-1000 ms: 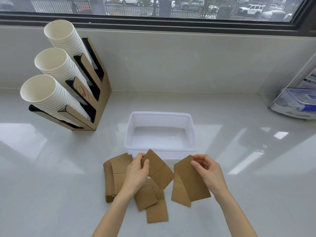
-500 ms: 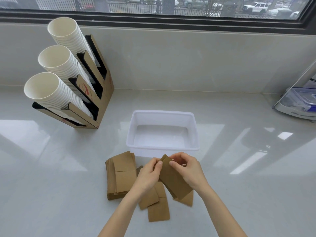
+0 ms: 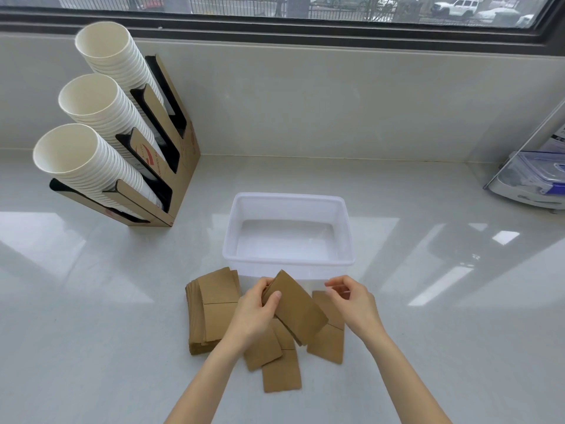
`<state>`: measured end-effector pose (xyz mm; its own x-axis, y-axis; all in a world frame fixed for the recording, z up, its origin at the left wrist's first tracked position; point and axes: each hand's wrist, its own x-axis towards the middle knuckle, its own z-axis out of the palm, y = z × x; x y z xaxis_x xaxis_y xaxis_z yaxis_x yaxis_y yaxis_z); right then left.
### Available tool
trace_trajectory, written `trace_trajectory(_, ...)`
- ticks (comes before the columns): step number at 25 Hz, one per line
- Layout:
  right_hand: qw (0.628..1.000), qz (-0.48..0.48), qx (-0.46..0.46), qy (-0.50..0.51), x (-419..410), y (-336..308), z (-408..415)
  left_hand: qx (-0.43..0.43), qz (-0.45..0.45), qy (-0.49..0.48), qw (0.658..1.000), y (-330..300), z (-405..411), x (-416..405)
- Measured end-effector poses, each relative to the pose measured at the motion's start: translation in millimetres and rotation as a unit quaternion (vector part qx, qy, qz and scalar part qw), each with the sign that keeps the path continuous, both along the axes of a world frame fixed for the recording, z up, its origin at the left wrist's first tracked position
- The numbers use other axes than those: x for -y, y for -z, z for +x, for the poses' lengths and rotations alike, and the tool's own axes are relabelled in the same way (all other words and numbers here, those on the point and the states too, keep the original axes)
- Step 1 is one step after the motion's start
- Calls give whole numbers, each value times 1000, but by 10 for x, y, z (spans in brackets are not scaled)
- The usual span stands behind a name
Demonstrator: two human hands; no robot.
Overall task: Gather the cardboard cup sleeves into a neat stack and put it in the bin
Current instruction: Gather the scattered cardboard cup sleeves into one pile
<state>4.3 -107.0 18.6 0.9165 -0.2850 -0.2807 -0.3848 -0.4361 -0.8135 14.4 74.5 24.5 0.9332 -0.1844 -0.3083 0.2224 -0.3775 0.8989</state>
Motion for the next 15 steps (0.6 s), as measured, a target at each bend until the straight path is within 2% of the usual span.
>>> trace_trajectory(2, 996, -57, -64, -9, 89, 101, -49, 6, 4, -12, 1000, 1, 16, -47)
trace_trajectory(6, 966, -156, -201, -42, 48, 252, -128, 33, 18, -24, 999, -13, 28, -81)
trace_trajectory(12, 931, -283, -225, -45, -166, 274, -124, 50, 17, -40, 998, -24, 8, -112)
trace_trajectory(15, 934, -268, -234, -31, -178, 275, -104, 55, 25, -44, 997, -31, 8, -134)
